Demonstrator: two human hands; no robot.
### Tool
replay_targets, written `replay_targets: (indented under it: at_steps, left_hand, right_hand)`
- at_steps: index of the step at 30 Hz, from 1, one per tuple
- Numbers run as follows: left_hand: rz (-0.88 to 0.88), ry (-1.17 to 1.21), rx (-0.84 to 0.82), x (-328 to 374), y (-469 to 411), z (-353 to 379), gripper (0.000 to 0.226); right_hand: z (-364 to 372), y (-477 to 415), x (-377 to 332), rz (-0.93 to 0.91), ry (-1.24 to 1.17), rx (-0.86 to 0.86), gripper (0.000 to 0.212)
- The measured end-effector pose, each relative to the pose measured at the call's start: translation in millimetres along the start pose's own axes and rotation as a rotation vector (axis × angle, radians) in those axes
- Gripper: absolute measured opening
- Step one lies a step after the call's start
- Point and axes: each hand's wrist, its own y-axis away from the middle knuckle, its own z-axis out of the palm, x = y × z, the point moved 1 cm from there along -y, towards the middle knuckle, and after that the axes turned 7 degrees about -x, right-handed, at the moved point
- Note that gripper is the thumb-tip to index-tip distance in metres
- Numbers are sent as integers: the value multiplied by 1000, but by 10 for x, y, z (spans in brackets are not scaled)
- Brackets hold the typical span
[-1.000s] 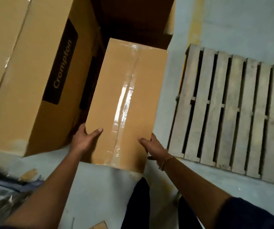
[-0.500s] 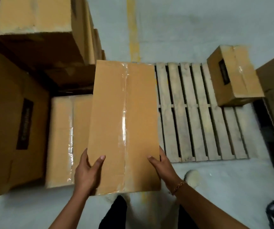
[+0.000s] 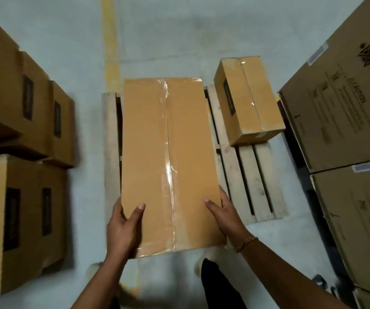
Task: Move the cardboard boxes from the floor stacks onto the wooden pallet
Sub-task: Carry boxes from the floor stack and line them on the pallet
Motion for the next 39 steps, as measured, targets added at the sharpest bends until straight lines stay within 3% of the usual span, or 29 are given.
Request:
replay_targets:
  at_steps: [6,13,29,39]
  left_hand:
    - [1,42,-15,478,-78,1009,52]
    - [6,15,-43,654,-434,1561,60]
    - [98,85,34,-15,-2598,3325,52]
    - [148,79,35,-526,-3660,3975,53]
  right_hand:
    - [-1017,-301,-153,-22,11,43,62]
    - [-1539,-682,-183,-69,109,72,63]
    - [-2398,-3285,619,-291,331,241,53]
    - [-2468,-4329,1223,-360,392,541,50]
